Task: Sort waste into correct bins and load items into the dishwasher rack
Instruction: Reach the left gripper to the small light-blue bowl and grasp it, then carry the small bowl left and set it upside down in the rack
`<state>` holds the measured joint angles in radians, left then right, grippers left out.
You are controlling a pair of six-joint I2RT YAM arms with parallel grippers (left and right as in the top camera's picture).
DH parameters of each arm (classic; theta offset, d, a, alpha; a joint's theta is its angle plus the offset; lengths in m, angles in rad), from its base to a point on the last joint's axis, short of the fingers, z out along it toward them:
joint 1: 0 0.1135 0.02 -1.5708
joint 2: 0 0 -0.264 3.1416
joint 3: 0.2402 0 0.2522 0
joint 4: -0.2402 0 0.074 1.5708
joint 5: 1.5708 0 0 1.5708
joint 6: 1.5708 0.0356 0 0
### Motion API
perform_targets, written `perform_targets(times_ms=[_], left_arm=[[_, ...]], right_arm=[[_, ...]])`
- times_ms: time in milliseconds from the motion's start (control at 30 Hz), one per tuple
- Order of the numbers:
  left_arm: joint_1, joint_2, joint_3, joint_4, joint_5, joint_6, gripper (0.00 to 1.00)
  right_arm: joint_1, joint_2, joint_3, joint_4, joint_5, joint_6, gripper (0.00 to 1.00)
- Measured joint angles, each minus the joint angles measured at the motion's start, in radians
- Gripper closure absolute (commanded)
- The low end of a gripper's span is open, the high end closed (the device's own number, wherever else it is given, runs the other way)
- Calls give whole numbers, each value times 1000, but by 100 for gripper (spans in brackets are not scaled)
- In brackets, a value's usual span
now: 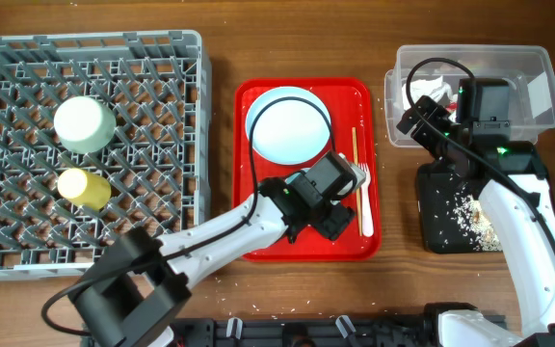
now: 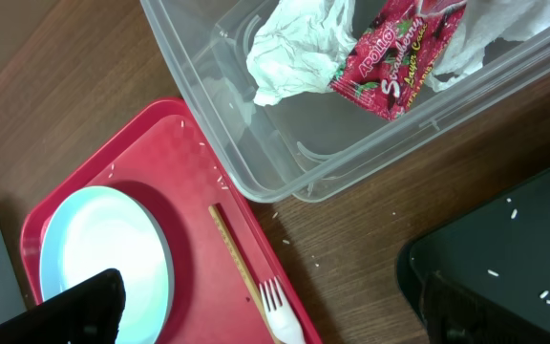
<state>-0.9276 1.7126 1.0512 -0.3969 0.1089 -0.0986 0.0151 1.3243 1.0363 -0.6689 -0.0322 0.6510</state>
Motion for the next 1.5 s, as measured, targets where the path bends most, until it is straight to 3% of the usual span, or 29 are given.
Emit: perform_targets(times_ms=[67, 133, 300, 733, 967, 1033, 1167, 1300, 1333, 1433, 1500], left_arm=[[-20, 32, 0, 27, -7, 20, 34], [-45, 74, 0, 51, -15, 37, 53], [-52, 115, 0, 62, -87, 55, 70], [-52, 76, 0, 57, -105, 57, 74], [-52, 75, 0, 2, -105, 58, 84], [-52, 75, 0, -2, -105, 57, 96], [-52, 58, 2, -5, -121, 39, 96], [-46, -85, 22, -74, -108, 5, 96], [-25, -198, 27, -87, -104, 3, 96], [75, -420, 61, -106, -95, -2, 96], [223, -546, 63, -137, -96, -22, 96]], right_arm=[[0, 0, 0, 0, 0, 0, 0], [0, 0, 0, 0, 0, 0, 0], [0, 0, 0, 0, 0, 0, 0], [0, 0, 0, 0, 0, 0, 0], [0, 0, 0, 0, 0, 0, 0], [0, 0, 0, 0, 0, 0, 0], [0, 0, 0, 0, 0, 0, 0], [0, 0, 0, 0, 0, 0, 0], [0, 0, 0, 0, 0, 0, 0], [0, 0, 0, 0, 0, 0, 0], [0, 0, 0, 0, 0, 0, 1]])
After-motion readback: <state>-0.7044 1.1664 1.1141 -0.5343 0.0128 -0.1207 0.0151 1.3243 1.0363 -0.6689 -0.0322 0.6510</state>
